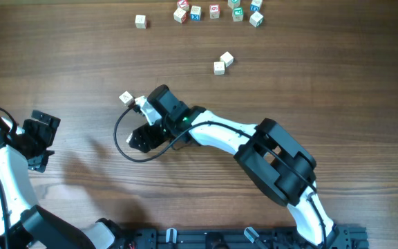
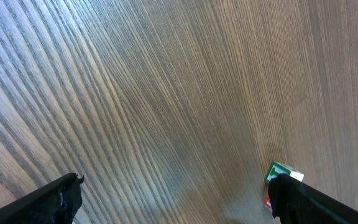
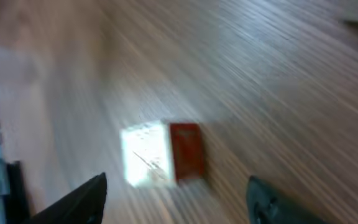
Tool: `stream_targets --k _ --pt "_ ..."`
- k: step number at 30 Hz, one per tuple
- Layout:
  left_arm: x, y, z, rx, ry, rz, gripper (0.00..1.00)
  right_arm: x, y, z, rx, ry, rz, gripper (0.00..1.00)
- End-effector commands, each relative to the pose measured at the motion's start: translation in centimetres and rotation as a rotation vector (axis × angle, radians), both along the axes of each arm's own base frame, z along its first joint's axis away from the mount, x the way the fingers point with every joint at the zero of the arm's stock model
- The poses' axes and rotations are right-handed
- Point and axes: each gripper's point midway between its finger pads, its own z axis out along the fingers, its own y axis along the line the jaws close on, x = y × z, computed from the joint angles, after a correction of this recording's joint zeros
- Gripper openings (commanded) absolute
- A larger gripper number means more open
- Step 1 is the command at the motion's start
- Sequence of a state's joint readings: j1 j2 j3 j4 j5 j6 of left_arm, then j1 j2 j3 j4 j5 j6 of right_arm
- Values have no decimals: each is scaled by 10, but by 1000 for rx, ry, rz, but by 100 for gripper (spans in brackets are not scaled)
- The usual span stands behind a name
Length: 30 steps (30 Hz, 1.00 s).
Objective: Form a circle
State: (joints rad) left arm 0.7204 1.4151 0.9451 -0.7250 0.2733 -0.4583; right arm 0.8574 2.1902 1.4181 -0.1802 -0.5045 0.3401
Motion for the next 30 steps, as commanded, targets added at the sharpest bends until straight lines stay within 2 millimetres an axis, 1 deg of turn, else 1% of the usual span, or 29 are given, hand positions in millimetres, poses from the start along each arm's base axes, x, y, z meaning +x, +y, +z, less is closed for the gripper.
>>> stream_targets --k 1,2,3,5,7,8,10,12,13,17,19,21,26,30 --pt "-3 2 -4 -1 17 14 100 64 -51 24 -175 -191 -257 55" --pt "-3 2 -4 -1 17 14 100 82 -68 31 -214 -232 -348 35" --pt "-3 2 -4 -1 17 14 100 94 -71 36 -203 -277 -352 24" --pt "-3 2 -4 -1 16 14 100 103 -69 34 -195 -329 -319 12" --pt "-3 2 -4 -1 17 13 100 106 -67 28 -195 -350 -300 5" --pt "-3 2 -4 -1 17 14 100 106 -65 25 -191 -346 -301 4" --pt "-3 2 -4 -1 17 14 100 103 -56 19 -145 -306 -296 4" --pt "-3 2 -4 -1 17 14 100 99 -43 20 -82 -285 -256 5" --pt "-3 2 -4 -1 17 14 100 99 -40 18 -70 -282 -248 5" --pt "-3 2 -4 -1 17 14 100 101 -38 9 -65 -286 -249 5" --pt "-3 2 -4 -1 17 14 100 103 -37 -1 -66 -284 -249 4" --pt "-3 2 -4 -1 17 14 100 105 -35 -6 -55 -272 -269 5" --pt "-3 2 -4 -1 17 14 100 107 -33 -9 -43 -262 -288 4" --pt "-3 2 -4 -1 16 13 100 103 -33 -13 -49 -244 -283 4"
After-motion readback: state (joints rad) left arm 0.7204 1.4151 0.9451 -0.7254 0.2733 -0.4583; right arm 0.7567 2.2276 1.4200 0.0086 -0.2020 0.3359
